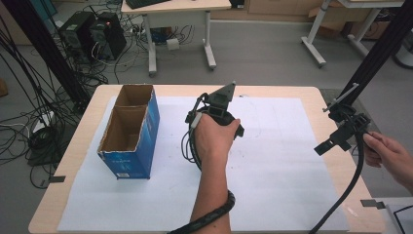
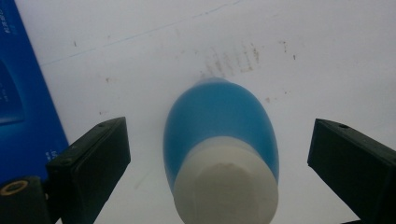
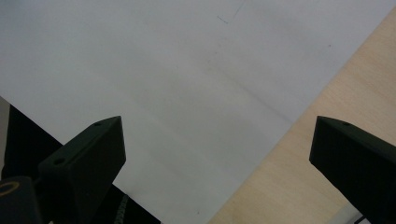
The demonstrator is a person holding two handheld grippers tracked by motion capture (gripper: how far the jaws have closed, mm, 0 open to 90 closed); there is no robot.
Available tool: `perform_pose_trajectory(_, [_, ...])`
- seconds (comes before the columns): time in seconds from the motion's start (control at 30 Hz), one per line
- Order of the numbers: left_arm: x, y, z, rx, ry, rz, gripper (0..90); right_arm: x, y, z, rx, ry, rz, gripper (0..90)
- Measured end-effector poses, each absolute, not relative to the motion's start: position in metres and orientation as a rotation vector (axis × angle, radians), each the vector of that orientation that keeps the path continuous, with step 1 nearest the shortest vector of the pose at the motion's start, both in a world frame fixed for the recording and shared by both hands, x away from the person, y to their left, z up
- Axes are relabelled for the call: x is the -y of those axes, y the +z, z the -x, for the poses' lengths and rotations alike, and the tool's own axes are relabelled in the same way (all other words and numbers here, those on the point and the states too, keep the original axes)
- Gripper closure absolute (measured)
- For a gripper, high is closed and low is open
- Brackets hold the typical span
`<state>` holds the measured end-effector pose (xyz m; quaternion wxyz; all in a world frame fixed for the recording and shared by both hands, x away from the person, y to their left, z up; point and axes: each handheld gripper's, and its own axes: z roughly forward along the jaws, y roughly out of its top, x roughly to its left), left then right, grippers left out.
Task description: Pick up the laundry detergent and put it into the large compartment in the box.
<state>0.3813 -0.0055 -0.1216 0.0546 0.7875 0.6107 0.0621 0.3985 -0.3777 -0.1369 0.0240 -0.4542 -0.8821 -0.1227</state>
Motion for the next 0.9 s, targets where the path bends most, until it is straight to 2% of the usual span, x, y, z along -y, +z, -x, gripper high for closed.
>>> perform_pose_trajectory(0.43, [0.005, -0.128, -0.383, -1.883, 0.199, -2.398, 8.6, 0.375, -0.136, -0.399, 2.735, -0.373, 1.403, 3.5])
perform_pose_trajectory(0.67, [0.005, -0.133, -0.384, -1.886, 0.208, -2.402, 17.4, 0.373, -0.136, -0.4, 2.737, -0.372, 1.4, 3.5])
perform_pose_trajectory(0.7, [0.003, -0.134, -0.384, -1.882, 0.198, -2.397, 23.0, 0.373, -0.136, -0.4, 2.74, -0.373, 1.402, 3.4])
perform_pose_trajectory(0.9, [0.001, -0.134, -0.384, -1.86, 0.176, -2.391, 29.0, 0.372, -0.137, -0.401, 2.738, -0.373, 1.401, 3.5])
